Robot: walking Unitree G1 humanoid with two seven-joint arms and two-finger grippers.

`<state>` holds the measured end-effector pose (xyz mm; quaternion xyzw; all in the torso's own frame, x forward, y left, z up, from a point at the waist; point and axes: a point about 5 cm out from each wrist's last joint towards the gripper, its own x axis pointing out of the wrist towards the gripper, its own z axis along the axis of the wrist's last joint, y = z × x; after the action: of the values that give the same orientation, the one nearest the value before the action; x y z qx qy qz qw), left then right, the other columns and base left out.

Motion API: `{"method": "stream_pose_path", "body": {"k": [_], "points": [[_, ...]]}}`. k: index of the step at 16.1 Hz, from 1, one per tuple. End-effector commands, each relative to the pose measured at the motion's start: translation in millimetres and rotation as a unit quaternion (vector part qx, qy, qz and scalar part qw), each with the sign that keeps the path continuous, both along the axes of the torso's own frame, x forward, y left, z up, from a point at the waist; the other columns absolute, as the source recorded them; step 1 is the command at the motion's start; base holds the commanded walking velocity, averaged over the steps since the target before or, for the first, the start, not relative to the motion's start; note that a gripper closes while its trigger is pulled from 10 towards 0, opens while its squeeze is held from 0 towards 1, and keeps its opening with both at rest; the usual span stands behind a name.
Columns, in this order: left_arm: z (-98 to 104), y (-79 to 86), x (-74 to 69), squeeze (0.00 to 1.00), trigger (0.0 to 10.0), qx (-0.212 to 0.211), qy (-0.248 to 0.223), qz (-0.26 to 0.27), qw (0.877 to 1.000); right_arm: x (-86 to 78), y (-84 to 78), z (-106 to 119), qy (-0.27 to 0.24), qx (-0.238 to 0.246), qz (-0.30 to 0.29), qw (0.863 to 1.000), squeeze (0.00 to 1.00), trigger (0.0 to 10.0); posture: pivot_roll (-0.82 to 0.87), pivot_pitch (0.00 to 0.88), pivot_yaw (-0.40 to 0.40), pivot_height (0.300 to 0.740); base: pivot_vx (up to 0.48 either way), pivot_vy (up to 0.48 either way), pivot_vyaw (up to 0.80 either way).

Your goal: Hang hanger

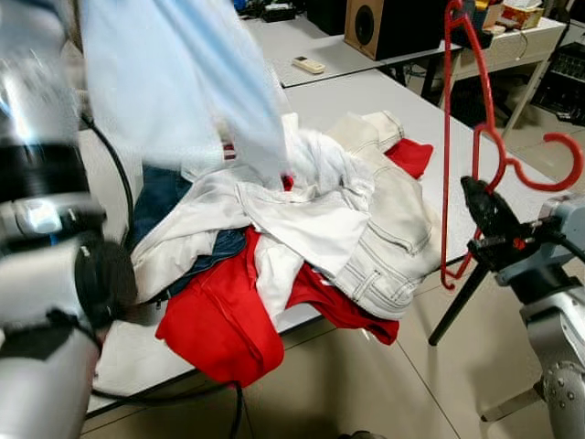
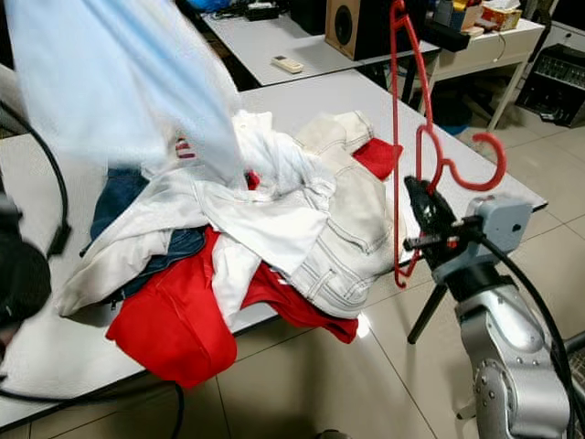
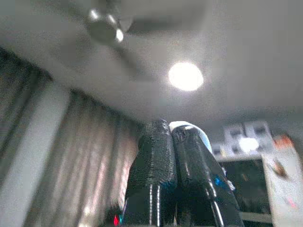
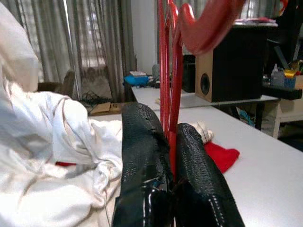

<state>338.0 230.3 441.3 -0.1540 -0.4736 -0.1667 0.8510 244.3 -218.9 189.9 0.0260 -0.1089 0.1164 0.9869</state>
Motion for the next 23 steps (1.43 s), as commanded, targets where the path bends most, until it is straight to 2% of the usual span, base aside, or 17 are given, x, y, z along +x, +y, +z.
{"method": "stream_pose_path", "body": {"k": [1, 7, 8, 9, 10, 11, 12, 13, 14, 15, 16, 17, 18, 19, 20, 21, 23], "points": [[12, 10.7, -7.3, 0.00, 0.0, -0.024, -0.026, 0.022, 0.999, 1.4, -2.1, 4, -0.014, 0.008, -0.008, 1.000, 0.00, 10.0, -0.19, 0.000, 0.088, 0.740, 0.000, 0.000, 0.00], [37, 49.9, -24.2, 0.00, 0.0, -0.116, -0.085, 0.130, 0.981, 1.9, 2.1, 3, -0.021, 0.021, -0.017, 0.999, 0.00, 10.0, -0.18, 0.000, 0.098, 0.740, 0.000, 0.000, 0.00], [58, 71.9, -40.9, 0.00, 0.0, -0.146, -0.117, 0.174, 0.967, 2.5, 2.1, 2, -0.024, 0.027, -0.021, 0.999, 0.00, 10.0, -0.18, 0.000, 0.098, 0.740, 0.000, 0.000, 0.00], [68, 75.8, -48.0, 0.00, 0.0, -0.147, -0.132, 0.182, 0.963, 3.7, 2.3, 2, -0.024, 0.028, -0.021, 0.999, 0.00, 10.0, -0.17, 0.000, 0.097, 0.740, 0.000, 0.000, 0.00], [73, 70.8, -45.1, 0.00, 0.0, -0.136, -0.125, 0.171, 0.968, 5.4, 3.0, 1, -0.025, 0.029, -0.021, 0.999, 0.00, 10.0, -0.16, 0.000, 0.098, 0.740, 0.000, 0.000, 0.00], [68, 51.7, -27.7, 0.00, 0.0, -0.084, -0.084, 0.147, 0.982, 7.1, 4.3, 1, -0.026, 0.030, -0.019, 0.999, 0.00, 10.0, -0.15, 0.000, 0.099, 0.740, 0.000, 0.000, 0.00], [62, 39.7, -17.3, 0.00, 0.0, -0.050, -0.061, 0.136, 0.988, 7.8, 5.0, 1, -0.027, 0.030, -0.018, 0.999, 0.00, 10.0, -0.15, 0.000, 0.099, 0.740, 0.000, 0.000, 0.00], [36, 4.3, 8.7, 0.00, 0.0, 0.055, -0.007, 0.113, 0.992, 8.8, 6.6, 0, -0.027, 0.031, -0.018, 0.999, 0.00, 10.0, -0.15, 0.000, 0.099, 0.740, 0.000, 0.000, 0.00], [4, -30.7, 29.3, 0.00, 0.0, 0.142, 0.038, 0.078, 0.986, 9.0, 9.0, -2, -0.025, 0.029, -0.015, 0.999, 0.00, 10.0, -0.16, 0.000, 0.104, 0.740, 0.000, 0.000, 0.00], [-8, -43.0, 34.7, 0.00, 0.0, 0.165, 0.050, 0.063, 0.983, 8.7, 10.0, -2, -0.025, 0.028, -0.014, 0.999, 0.00, 10.0, -0.16, 0.000, 0.104, 0.740, 0.000, 0.000, 0.00], [-46, -80.6, 43.0, 0.00, 0.0, 0.228, 0.079, -0.003, 0.971, 6.6, 12.2, -3, -0.024, 0.028, -0.013, 0.999, 0.00, 10.0, -0.17, 0.000, 0.111, 0.740, 0.000, 0.000, 0.00], [-72, -107.6, 38.8, 0.00, 0.0, 0.281, 0.080, -0.067, 0.954, 4.6, 13.6, -4, -0.024, 0.029, -0.013, 0.999, 0.00, 10.0, -0.18, 0.000, 0.117, 0.740, 0.000, 0.000, 0.00], [-90, -125.4, 25.8, 0.00, 0.0, 0.332, 0.069, -0.145, 0.930, 2.4, 14.8, -4, -0.023, 0.030, -0.013, 0.999, 0.00, 10.0, -0.18, 0.000, 0.120, 0.740, 0.000, 0.000, 0.00], [-103, -135.2, 12.0, 0.00, 0.0, 0.369, 0.059, -0.209, 0.904, 0.2, 15.4, -5, -0.021, 0.029, -0.013, 0.999, 0.00, 10.0, -0.19, 0.000, 0.118, 0.740, 0.000, 0.000, 0.00], [-109, -135.5, 8.8, 0.00, 0.0, 0.386, 0.063, -0.220, 0.894, -1.0, 15.4, -6, -0.019, 0.029, -0.012, 0.999, 0.00, 10.0, -0.18, 0.000, 0.112, 0.740, 0.000, 0.000, 0.00], [-119, -131.7, 9.1, 0.00, 0.0, 0.415, 0.077, -0.210, 0.882, -1.9, 15.6, -9, -0.013, 0.027, -0.010, 0.999, 0.00, 10.0, -0.18, 0.000, 0.107, 0.740, 0.000, 0.000, 0.00], [-131, -123.2, 14.1, 0.00, 0.0, 0.445, 0.100, -0.168, 0.874, -0.3, 17.7, -8, -0.012, 0.023, -0.003, 1.000, 0.00, 10.0, -0.18, 0.000, 0.099, 0.740, 0.000, 0.000, 0.00]]}}
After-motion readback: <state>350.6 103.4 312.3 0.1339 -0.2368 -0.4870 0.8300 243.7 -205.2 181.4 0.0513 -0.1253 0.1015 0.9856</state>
